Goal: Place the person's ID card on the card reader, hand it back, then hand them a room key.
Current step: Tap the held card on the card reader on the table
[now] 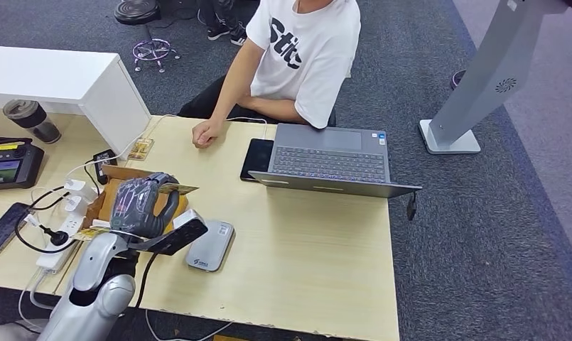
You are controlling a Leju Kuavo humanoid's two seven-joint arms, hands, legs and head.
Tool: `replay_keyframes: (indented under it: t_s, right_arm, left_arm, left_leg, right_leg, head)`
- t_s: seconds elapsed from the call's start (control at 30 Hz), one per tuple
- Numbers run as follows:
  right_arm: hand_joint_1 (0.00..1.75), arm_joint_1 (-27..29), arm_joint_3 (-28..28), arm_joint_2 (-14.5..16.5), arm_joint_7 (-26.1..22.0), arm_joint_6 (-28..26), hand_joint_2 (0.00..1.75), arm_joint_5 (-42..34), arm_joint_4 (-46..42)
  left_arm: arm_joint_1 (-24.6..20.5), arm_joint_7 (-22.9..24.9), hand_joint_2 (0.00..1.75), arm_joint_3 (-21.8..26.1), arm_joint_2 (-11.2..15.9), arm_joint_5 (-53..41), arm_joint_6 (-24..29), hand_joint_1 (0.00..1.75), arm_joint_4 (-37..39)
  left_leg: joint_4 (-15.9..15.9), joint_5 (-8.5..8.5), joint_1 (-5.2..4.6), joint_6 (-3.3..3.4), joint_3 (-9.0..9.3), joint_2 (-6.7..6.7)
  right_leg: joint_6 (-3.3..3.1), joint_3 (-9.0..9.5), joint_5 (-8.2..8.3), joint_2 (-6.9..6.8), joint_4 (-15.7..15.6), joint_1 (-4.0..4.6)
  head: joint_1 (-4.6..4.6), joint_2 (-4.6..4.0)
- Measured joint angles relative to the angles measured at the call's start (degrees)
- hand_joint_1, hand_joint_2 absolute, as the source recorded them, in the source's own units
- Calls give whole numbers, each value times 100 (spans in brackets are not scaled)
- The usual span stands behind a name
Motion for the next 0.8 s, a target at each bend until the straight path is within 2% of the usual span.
replay_keyframes:
  t_s: [0.4, 0.8]
  right_arm:
    - [0, 13, -31, 95, 77, -1, 175, 21, -3]
    - [0, -18, -35, 141, 85, -1, 175, 197, -2]
  left_arm:
    - [652, 207, 175, -49, 124, -581, 37, 175, -114]
    - [889, 209, 175, -126, 87, -625, 25, 175, 318]
  left_leg:
    - [-1, -2, 0, 1, -2, -1]
    - [-1, -1, 0, 1, -2, -3]
  right_leg:
    - [4, 0, -5, -1, 0, 0]
    - [4, 1, -4, -3, 0, 0]
  head:
    - [1, 0]
    - [1, 0]
